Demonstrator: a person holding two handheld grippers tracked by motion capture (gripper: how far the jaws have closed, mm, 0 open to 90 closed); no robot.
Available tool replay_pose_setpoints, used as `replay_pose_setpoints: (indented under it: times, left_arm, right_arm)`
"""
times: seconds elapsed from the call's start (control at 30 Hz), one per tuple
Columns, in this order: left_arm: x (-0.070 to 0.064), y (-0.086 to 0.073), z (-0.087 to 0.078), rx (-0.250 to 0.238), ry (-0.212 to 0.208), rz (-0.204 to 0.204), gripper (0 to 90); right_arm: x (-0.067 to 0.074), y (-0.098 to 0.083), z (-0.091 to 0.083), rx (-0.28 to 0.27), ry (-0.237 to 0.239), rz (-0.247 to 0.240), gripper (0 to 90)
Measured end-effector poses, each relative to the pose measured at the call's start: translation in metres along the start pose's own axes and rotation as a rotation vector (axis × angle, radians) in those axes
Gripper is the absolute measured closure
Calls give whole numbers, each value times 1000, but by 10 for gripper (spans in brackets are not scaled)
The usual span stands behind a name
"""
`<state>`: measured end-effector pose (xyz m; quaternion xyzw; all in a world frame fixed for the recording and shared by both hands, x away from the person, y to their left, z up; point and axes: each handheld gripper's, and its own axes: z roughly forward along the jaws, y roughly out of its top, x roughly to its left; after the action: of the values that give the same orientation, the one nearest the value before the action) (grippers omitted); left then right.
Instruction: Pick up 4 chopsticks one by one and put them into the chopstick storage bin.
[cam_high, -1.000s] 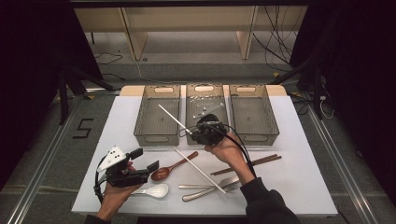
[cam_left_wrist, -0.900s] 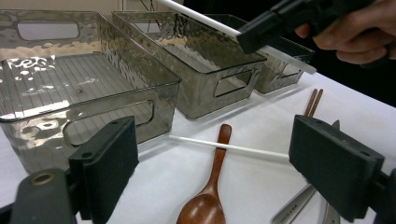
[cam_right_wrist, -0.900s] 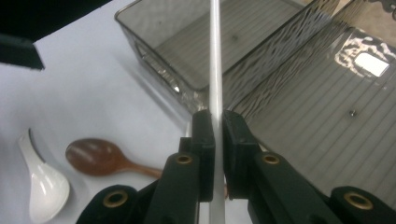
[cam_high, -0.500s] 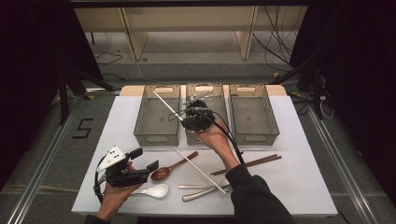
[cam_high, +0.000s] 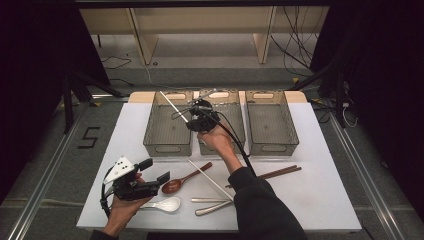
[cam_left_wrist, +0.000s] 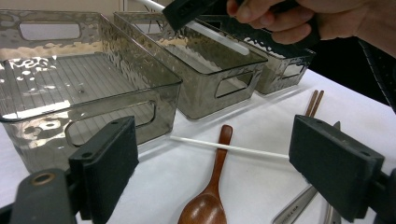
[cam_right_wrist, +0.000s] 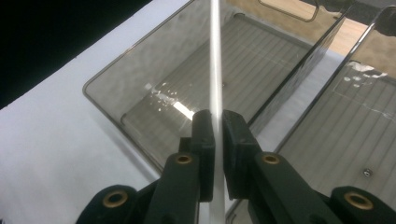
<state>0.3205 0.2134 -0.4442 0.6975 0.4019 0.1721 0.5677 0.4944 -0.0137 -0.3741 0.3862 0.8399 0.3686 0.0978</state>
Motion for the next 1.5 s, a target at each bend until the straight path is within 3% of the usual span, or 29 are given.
replay_pose_setpoints:
  times: [0.27,0.63,1.5]
  left_arm:
    - [0,0,-1,-4,-2,0,149]
    - [0,0,0,-9,-3,-9,149]
    - [1,1,-1,-11,-6,-6,149]
  right_arm:
    - [-1,14,16,-3,-17,51,848]
    - [8,27,34,4,-30,74,847]
    - [12,28,60,38,-53,132,847]
